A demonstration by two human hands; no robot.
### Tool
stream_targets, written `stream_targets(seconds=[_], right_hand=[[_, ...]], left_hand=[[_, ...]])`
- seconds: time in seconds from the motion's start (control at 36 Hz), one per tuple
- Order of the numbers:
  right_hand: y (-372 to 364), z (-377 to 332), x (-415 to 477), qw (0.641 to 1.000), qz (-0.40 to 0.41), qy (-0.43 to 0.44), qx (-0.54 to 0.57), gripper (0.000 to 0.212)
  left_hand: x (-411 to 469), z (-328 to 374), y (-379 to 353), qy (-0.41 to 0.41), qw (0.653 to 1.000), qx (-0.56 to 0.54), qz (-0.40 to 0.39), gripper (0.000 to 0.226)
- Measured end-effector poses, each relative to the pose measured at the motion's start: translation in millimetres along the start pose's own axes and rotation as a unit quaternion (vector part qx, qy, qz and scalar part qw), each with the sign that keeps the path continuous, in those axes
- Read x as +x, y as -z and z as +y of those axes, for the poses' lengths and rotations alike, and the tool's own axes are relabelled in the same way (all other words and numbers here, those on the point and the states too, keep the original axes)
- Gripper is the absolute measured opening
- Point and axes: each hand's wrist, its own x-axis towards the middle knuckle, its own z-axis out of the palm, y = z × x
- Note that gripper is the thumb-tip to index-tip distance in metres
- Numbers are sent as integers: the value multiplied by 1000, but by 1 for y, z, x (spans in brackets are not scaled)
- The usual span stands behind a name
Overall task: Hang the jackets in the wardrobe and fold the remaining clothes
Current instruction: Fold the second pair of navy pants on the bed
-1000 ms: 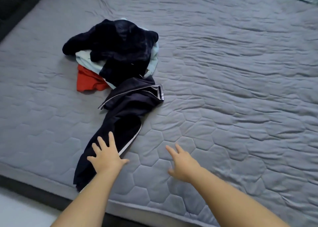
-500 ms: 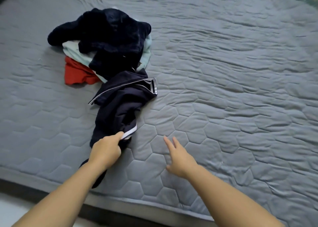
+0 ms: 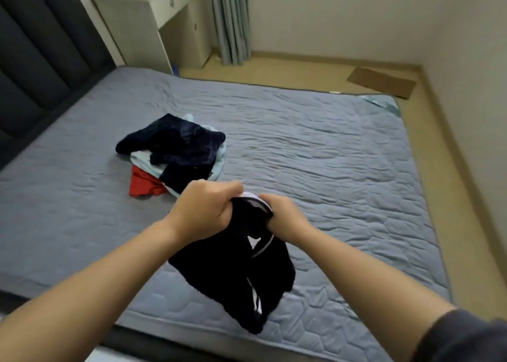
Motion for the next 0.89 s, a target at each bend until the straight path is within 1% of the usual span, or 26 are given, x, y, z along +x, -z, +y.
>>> stream_targets(seconds=[0.06, 0.11, 0.17, 0.22, 0.28, 0.31, 0.33, 0.39, 0.42, 0.44, 0.5, 0.56, 0.58, 0.61, 0.64, 0.69, 0.72, 0.75, 0.81, 0.89], right_hand=[[37, -3, -26, 999, 23, -1, -32, 34], [71, -2, -54, 998, 40, -11, -52, 33], [99, 2, -79, 995, 39, -46, -75, 32], [124, 14, -105, 988, 5, -104, -118, 24], [148, 29, -134, 976, -25, -159, -144, 17], [161, 36, -148, 974, -15, -182, -135, 16], [174, 42, -160, 974, 11, -197, -112, 19], [199, 48, -176, 972, 78, -215, -47, 24], [211, 46, -179, 971, 101, -216, -17, 22], [223, 42, -181, 970, 118, -211, 9, 20], [245, 32, -183, 970, 147, -189, 51, 24], [267, 17, -186, 971, 167, -154, 75, 25], [278, 9, -189, 975, 158, -135, 81, 23], [287, 1, -193, 982, 127, -116, 82, 25], [294, -8, -198, 988, 78, -103, 80, 35], [297, -26, -208, 993, -18, -90, 70, 70], [295, -35, -211, 994, -41, -79, 70, 86], [291, -44, -214, 994, -43, -58, 80, 97], [283, -62, -217, 993, -2, 5, 120, 105], [273, -90, -214, 979, 105, 91, 147, 96]], left_hand=[[18, 27, 28, -7, 999, 28, 23, 35], [35, 55, 54, -23, 997, 54, 46, 36], [51, 82, 76, -36, 994, 70, 73, 35], [68, 104, 98, -12, 991, 69, 111, 31], [84, 119, 122, 41, 985, 61, 156, 30], [91, 124, 134, 69, 982, 54, 169, 30], [97, 128, 145, 94, 980, 46, 170, 30], [104, 138, 161, 121, 980, 41, 151, 31], [107, 145, 165, 126, 981, 46, 138, 32], [109, 153, 168, 132, 982, 48, 124, 32], [114, 168, 168, 140, 984, 35, 104, 30], [121, 182, 167, 141, 985, 11, 102, 32], [124, 190, 167, 145, 984, -6, 107, 34], [128, 198, 166, 148, 982, -27, 113, 35], [131, 207, 166, 148, 981, -49, 115, 34], [139, 226, 169, 148, 979, -93, 107, 33], [144, 235, 173, 153, 976, -118, 99, 31], [150, 243, 178, 164, 971, -146, 94, 32], [163, 256, 187, 196, 955, -205, 91, 37], [178, 269, 195, 246, 927, -275, 69, 39]])
